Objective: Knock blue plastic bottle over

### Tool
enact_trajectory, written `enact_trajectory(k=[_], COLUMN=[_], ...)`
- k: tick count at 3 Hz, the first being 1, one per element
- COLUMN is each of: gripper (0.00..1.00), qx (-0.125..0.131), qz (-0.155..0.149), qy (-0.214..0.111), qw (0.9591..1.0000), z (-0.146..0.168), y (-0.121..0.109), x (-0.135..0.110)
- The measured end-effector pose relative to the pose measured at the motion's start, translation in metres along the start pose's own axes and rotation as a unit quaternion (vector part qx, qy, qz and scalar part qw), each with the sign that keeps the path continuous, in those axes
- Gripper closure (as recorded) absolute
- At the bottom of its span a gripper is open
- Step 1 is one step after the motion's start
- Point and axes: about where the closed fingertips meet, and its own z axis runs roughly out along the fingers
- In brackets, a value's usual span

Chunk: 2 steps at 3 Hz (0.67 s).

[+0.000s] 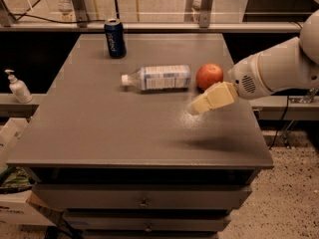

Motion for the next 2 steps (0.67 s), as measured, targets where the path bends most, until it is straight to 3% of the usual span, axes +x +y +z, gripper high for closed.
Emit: enact_trajectory(k=[1, 2], gripper=[0.00, 0.00], qx=[0.020, 0.020], qz=[0.046, 0.046], qy=[-0.037, -0.037], qw=[0.9981, 0.9981], z=[-0.0281, -0.0281], y=[-0.0116, -0.0116], x=[0.0252, 0.0251])
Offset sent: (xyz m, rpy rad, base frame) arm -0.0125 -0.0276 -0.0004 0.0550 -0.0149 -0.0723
